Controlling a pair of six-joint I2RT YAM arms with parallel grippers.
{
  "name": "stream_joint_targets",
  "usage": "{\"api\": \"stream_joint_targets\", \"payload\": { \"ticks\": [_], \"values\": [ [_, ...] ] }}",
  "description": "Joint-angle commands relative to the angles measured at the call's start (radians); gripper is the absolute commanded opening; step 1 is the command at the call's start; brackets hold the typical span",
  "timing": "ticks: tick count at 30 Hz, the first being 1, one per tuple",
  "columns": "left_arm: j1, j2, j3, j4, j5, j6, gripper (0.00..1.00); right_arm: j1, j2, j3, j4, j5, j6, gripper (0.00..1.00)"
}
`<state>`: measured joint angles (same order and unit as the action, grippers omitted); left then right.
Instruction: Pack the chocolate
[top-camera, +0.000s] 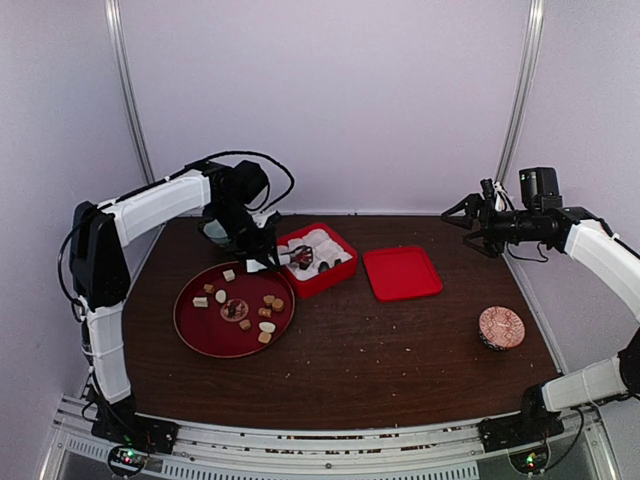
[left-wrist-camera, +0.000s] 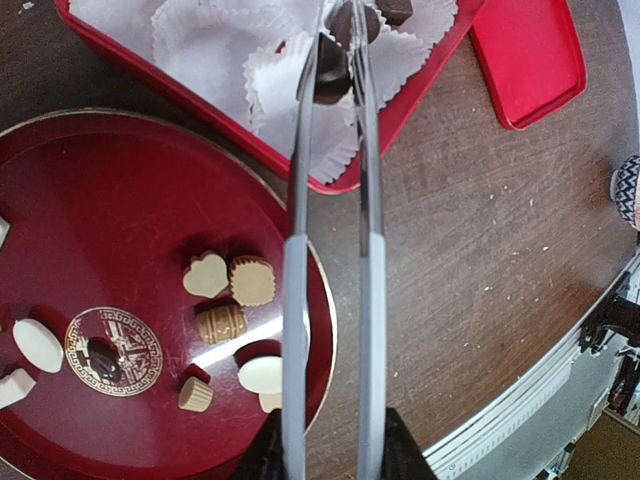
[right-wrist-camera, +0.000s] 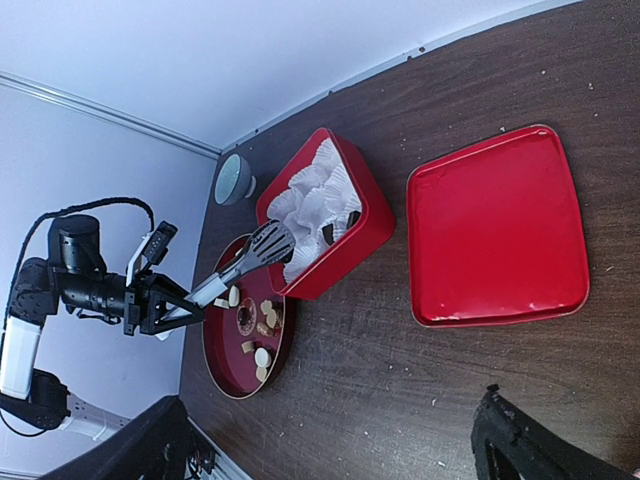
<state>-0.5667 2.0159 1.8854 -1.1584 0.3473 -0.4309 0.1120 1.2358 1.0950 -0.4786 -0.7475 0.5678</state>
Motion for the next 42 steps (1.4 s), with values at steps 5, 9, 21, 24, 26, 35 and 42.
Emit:
{"api": "stream_joint_targets", "payload": {
  "ticks": [5,9,21,24,26,35,42],
  "values": [
    [-0.008,0.017,0.006,0.044,0.023,0.020,0.13,0.005,-0.012,0.010,-0.005,0.011,-0.017,1.00],
    [-0.011,0.012,-0.005,0.042,0.028,0.023,0.19,0.006,-0.014,0.010,-0.005,0.011,-0.015,1.00],
    [-0.013,-0.037,-0.008,0.021,0.008,0.024,0.32,0.005,-0.030,-0.006,0.012,0.016,-0.006,1.00],
    [-0.007,-0.065,-0.007,0.016,-0.004,0.014,0.32,0.005,-0.032,-0.004,0.018,0.016,-0.003,1.00],
    [0.004,-0.102,-0.020,0.019,-0.010,0.000,0.32,0.006,-0.032,-0.003,0.021,0.015,-0.002,1.00],
    [0.105,-0.331,-0.246,0.026,-0.076,-0.041,0.33,0.006,-0.029,-0.006,0.034,0.007,0.000,1.00],
    [0.203,-0.481,-0.409,-0.005,-0.145,-0.061,0.35,0.006,-0.026,-0.016,0.044,-0.001,-0.003,1.00]
  ]
}}
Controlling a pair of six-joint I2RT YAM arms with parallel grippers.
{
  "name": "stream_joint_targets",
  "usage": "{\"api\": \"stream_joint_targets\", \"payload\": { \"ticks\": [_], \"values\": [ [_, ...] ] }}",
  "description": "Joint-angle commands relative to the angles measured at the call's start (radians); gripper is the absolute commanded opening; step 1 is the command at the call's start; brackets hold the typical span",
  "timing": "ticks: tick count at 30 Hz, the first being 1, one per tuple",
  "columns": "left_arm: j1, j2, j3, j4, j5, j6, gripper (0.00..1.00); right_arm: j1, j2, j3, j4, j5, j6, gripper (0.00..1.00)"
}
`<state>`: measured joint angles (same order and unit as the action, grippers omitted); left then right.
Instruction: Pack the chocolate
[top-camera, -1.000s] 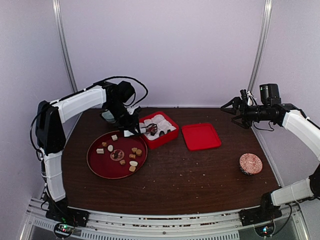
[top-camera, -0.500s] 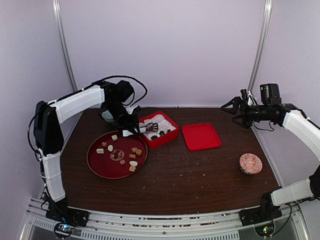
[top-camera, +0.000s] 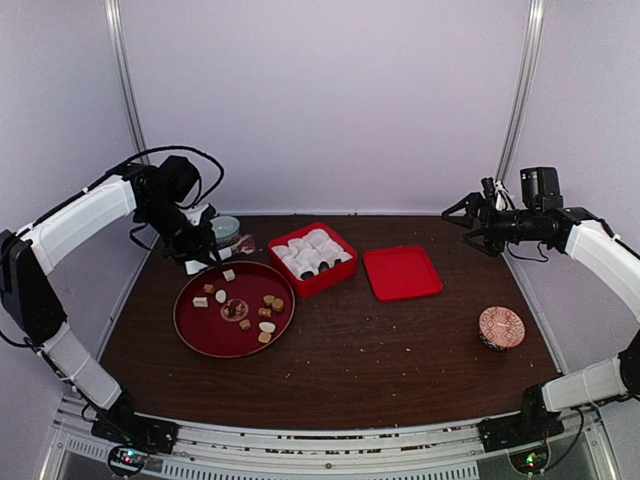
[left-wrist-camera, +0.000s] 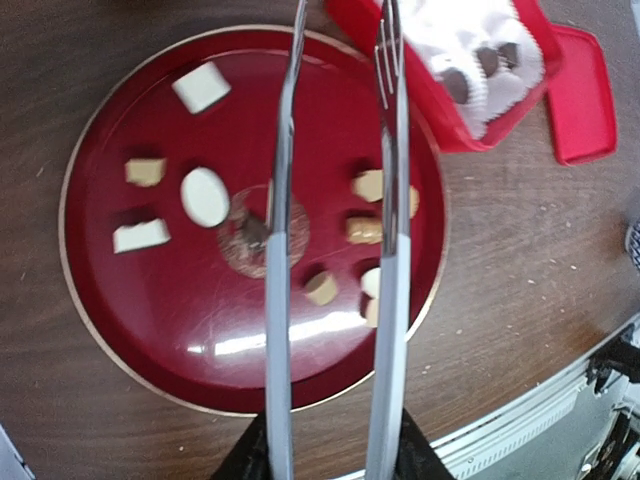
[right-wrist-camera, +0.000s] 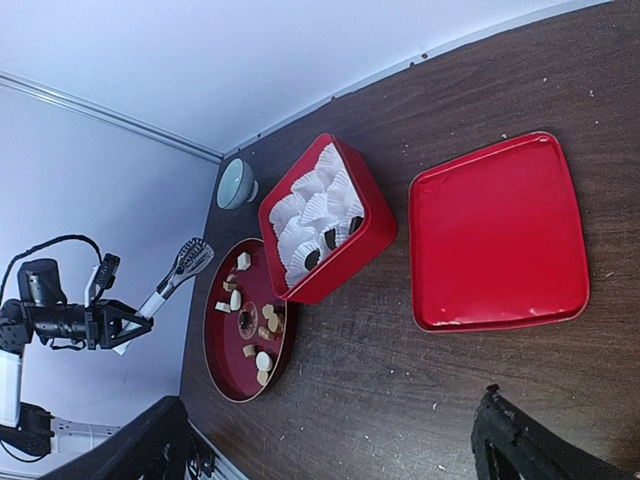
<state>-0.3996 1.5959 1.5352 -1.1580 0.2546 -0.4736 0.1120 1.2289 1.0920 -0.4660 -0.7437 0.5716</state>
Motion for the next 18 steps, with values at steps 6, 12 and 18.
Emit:
{"api": "stream_joint_targets", "payload": {
  "ticks": [6,12,18],
  "values": [
    [0.051,-0.115,-0.169,-0.058,-0.089,-0.039,0.37,0.008,-0.021,-0.016,0.035,-0.006,-0.006,1.00],
    [0.050,-0.121,-0.242,-0.050,-0.112,-0.044,0.40,0.009,-0.032,-0.031,0.043,-0.009,-0.001,1.00],
    [0.051,-0.068,-0.251,-0.015,-0.111,-0.031,0.40,0.010,-0.035,-0.029,0.041,-0.011,-0.001,1.00]
  ]
}}
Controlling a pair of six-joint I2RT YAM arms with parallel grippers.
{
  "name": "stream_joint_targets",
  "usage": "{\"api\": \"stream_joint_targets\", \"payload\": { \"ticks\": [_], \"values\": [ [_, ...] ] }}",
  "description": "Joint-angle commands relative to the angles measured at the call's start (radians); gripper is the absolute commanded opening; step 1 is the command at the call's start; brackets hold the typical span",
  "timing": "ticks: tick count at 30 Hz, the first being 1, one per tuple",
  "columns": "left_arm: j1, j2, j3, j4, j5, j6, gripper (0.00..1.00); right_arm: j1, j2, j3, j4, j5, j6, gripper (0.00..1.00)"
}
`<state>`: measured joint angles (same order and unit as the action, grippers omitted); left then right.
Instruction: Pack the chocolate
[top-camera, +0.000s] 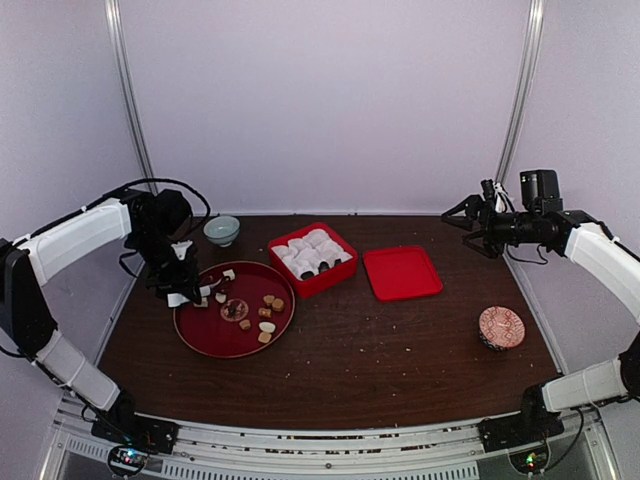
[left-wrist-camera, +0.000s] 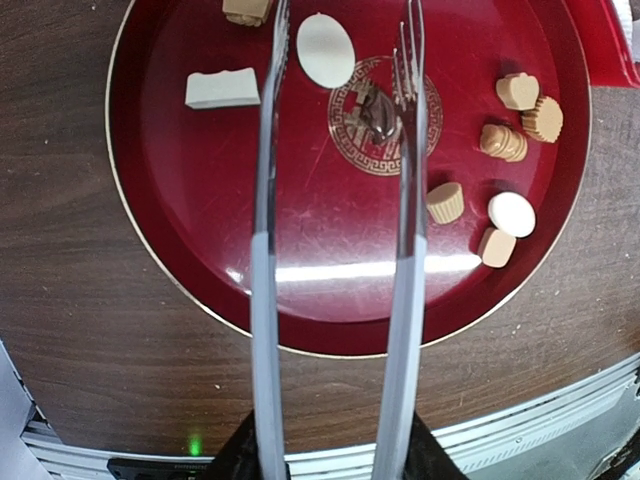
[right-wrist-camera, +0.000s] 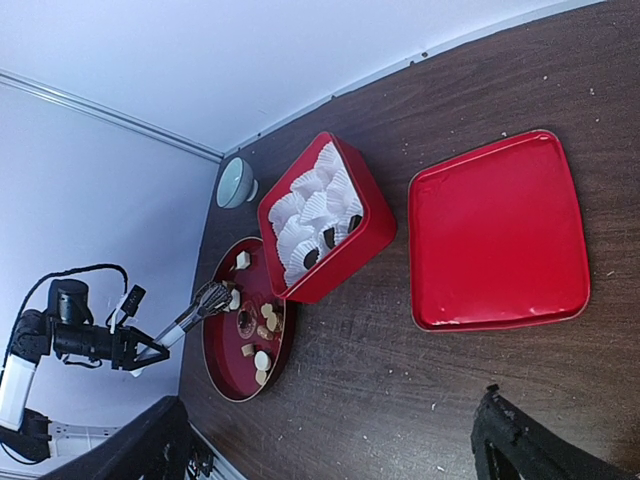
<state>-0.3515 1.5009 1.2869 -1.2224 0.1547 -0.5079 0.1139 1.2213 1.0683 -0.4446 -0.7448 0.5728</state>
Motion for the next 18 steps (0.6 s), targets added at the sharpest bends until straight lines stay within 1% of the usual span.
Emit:
{"api": "stream_joint_targets", "payload": {
  "ticks": [1,8,18],
  "values": [
    [0.002,0.035,-0.003,0.053,-0.006,0.005,0.40,0.008,-0.028,-0.005,0.017,-0.009,-0.003,1.00],
    [0.003,0.072,-0.002,0.049,-0.021,0.030,0.38,0.008,-0.044,-0.011,0.006,-0.001,-0.006,1.00],
    [0.002,0.110,0.039,0.027,-0.042,0.059,0.28,0.008,-0.051,-0.002,-0.024,0.009,-0.013,1.00]
  ]
}}
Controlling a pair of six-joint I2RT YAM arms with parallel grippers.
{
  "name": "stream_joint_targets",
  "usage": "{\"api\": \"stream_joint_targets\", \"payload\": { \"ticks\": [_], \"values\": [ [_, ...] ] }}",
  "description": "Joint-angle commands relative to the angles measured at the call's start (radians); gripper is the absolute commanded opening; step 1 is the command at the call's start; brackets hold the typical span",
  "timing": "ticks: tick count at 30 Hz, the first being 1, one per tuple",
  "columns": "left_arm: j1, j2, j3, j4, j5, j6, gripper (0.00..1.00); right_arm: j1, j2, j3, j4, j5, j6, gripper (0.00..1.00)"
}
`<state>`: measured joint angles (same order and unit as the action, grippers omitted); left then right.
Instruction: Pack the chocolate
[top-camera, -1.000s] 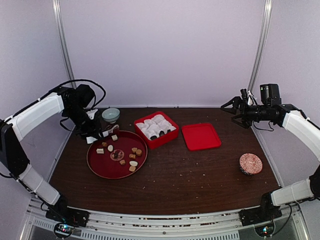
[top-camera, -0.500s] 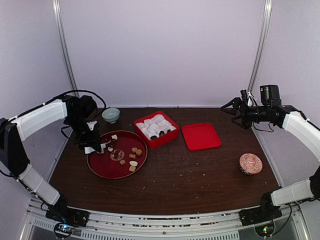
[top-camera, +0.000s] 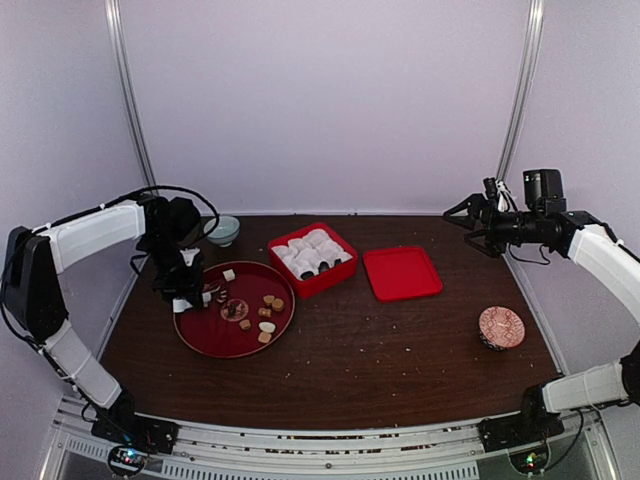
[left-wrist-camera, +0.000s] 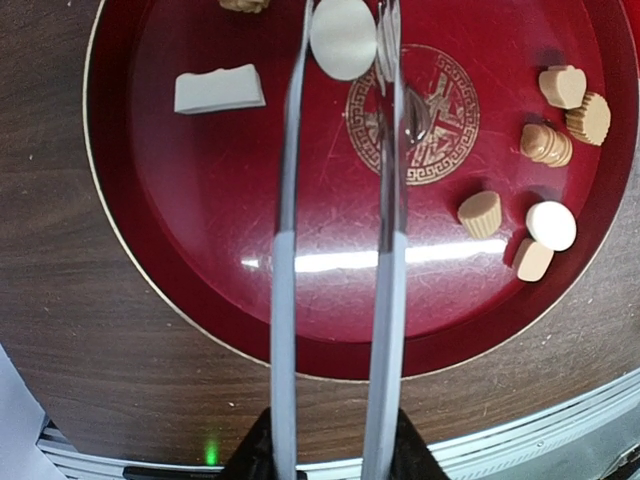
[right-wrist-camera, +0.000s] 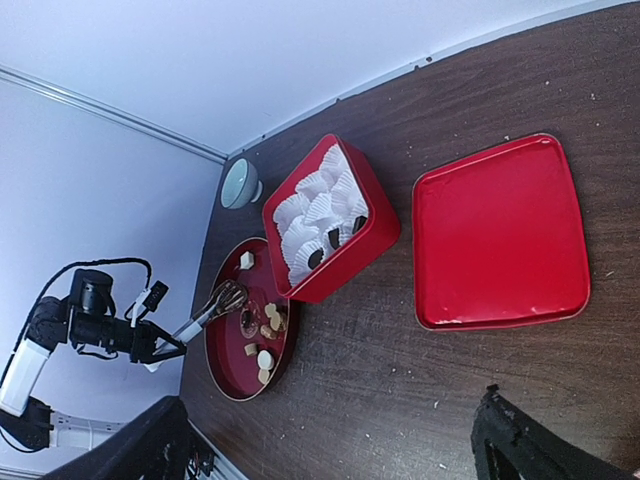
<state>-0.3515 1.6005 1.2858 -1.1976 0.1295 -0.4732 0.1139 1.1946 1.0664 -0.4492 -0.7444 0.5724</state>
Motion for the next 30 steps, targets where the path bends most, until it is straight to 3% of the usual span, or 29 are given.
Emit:
{"api": "stream_joint_targets", "payload": {
  "ticks": [1,14,17,20,30],
  "values": [
    [0.002,0.010,0.042,0.000,-0.015,0.027,0.27,0.008,-0.028,0.003,-0.031,0.011,-0.018,1.00],
    [-0.017,-0.008,0.213,0.000,0.039,0.035,0.21,0.007,0.010,0.071,-0.201,0.005,-0.200,1.00],
    [-0.051,0.000,0.272,0.023,0.073,0.037,0.21,0.007,0.002,0.069,-0.198,0.002,-0.178,1.00],
    [-0.089,0.052,0.370,0.040,0.114,0.033,0.21,0.007,-0.034,0.013,-0.119,-0.010,-0.135,1.00],
    [-0.150,0.262,0.641,0.119,0.185,0.047,0.21,0.007,-0.020,0.030,-0.122,0.001,-0.132,1.00]
  ]
}}
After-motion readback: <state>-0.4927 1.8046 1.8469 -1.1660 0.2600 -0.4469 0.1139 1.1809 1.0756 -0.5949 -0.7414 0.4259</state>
